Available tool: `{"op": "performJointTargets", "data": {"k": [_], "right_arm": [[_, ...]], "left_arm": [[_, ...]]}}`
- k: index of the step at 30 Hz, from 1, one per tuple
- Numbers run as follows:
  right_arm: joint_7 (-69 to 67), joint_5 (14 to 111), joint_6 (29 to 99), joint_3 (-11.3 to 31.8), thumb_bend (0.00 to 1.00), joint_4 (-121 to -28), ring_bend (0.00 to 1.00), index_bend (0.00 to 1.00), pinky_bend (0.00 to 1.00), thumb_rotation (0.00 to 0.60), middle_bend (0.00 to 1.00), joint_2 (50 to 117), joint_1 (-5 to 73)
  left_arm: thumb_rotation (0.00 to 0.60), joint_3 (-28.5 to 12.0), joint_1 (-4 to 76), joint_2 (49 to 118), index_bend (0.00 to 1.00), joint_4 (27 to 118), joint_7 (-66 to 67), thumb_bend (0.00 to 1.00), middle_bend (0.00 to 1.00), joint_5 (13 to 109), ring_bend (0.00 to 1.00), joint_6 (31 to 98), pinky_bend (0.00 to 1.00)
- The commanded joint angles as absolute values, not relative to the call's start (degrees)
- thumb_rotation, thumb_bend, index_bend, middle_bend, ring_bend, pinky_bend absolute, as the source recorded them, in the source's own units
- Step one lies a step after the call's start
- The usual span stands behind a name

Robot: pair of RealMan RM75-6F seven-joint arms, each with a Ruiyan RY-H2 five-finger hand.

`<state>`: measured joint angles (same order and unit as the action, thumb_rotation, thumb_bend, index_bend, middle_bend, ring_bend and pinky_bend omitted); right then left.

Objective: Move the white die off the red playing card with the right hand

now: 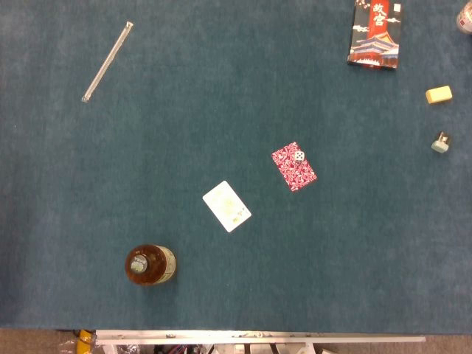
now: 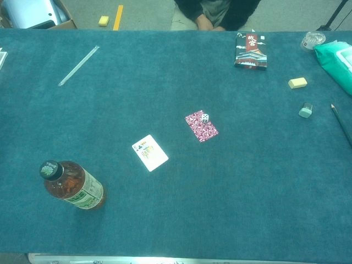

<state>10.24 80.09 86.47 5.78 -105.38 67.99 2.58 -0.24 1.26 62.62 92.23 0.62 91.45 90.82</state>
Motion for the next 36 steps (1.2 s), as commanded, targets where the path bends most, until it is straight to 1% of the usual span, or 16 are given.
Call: {"op": "performJointTargets", "data": {"k": [1, 7, 10, 16, 20, 26, 31, 36], "right_arm": [[10.15, 80.0, 86.2, 5.72, 0.28, -105.32, 0.0, 0.17, 0.0, 0.6, 0.12, 68.01, 2.68], [9.33, 81.03, 86.05, 5.54, 0.28, -105.55, 0.0, 0.17, 0.0, 0.6, 0.12, 67.78, 2.89], [8.62, 81.98, 85.59, 5.64, 0.28, -105.67, 0.0, 0.2, 0.0, 0.6, 0.12, 67.5, 3.46], [7.91, 84.61, 83.44, 5.45, 0.29, -105.88, 0.0, 0.34, 0.0, 0.6, 0.16, 67.59, 5.47], [9.48, 84.51, 79.6, 5.74, 0.29, -107.32, 0.0, 0.41, 0.0, 0.6, 0.19, 67.47, 8.05], [14.99, 81.42, 73.25, 7.19, 0.29, -109.34, 0.0, 0.42, 0.0, 0.6, 0.19, 69.05, 12.83], [20.21, 76.29, 68.14, 9.04, 0.29, -109.34, 0.0, 0.42, 0.0, 0.6, 0.19, 72.52, 17.39], [23.64, 70.82, 64.84, 10.43, 0.28, -108.67, 0.0, 0.42, 0.0, 0.6, 0.2, 76.14, 21.1]], "left_arm": [[0.6, -0.14, 1.19, 62.54, 0.28, 92.41, 0.79, 0.27, 0.21, 91.34, 0.13, 90.71, 0.09], [0.6, -0.1, 1.13, 62.34, 0.28, 92.69, 0.93, 0.27, 0.21, 91.25, 0.13, 90.65, 0.09], [0.6, -0.1, 1.19, 62.22, 0.28, 92.85, 0.99, 0.27, 0.21, 91.28, 0.13, 90.56, 0.09], [0.6, 0.0, 0.89, 62.13, 0.28, 92.69, 0.65, 0.27, 0.21, 91.0, 0.13, 90.71, 0.09], [0.6, 0.2, 0.75, 61.92, 0.28, 92.76, 0.61, 0.27, 0.21, 91.18, 0.13, 90.76, 0.09], [0.6, 0.81, 0.46, 62.51, 0.28, 92.15, -0.52, 0.27, 0.21, 91.93, 0.13, 90.93, 0.09], [0.6, 1.18, 0.0, 62.8, 0.28, 91.63, -1.24, 0.27, 0.21, 92.0, 0.13, 91.22, 0.09], [0.6, 1.64, -0.28, 63.07, 0.28, 91.27, -2.3, 0.27, 0.21, 92.5, 0.13, 91.38, 0.09]]}}
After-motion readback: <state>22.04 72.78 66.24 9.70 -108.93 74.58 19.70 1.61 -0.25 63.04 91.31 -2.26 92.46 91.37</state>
